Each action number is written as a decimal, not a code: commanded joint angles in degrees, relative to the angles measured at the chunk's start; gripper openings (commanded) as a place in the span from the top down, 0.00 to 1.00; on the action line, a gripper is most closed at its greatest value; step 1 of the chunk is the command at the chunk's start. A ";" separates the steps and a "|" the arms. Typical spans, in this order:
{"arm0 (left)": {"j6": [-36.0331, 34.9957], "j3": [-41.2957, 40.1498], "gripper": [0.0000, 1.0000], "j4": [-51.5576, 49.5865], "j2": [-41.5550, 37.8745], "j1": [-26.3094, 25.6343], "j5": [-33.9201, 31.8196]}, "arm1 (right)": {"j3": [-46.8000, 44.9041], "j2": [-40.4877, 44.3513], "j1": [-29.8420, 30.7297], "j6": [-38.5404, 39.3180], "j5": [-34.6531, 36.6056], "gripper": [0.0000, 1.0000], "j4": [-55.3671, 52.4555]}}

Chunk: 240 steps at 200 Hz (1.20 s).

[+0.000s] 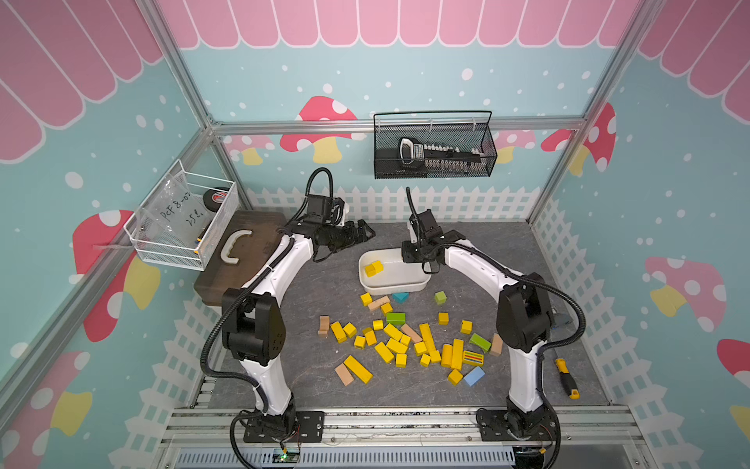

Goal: Pick out the yellow building blocks
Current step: Pick up the building block from the center of the board, then place the building block in the storage box.

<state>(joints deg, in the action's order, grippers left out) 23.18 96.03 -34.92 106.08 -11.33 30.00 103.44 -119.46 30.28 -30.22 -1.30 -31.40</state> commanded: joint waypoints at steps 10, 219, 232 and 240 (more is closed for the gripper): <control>-1.03 0.31 0.00 -0.68 -0.11 -0.01 -0.35 | 7.11 -6.29 1.09 -1.16 -2.25 0.89 -2.20; 0.30 0.31 0.00 -0.01 -0.88 1.49 1.55 | 31.37 -26.44 3.86 0.25 -1.40 0.79 -8.95; 0.30 0.30 0.00 0.01 -0.83 1.45 1.55 | 31.60 -26.46 3.83 0.16 -1.56 0.74 -9.02; 0.36 0.30 0.00 0.01 -0.96 1.50 1.55 | 31.57 -26.44 3.89 0.16 -1.57 0.69 -8.95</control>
<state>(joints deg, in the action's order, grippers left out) 23.46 96.03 -34.89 106.08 -10.20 30.68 133.14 -144.27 33.65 -30.04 -2.48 -39.86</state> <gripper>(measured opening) 0.997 0.268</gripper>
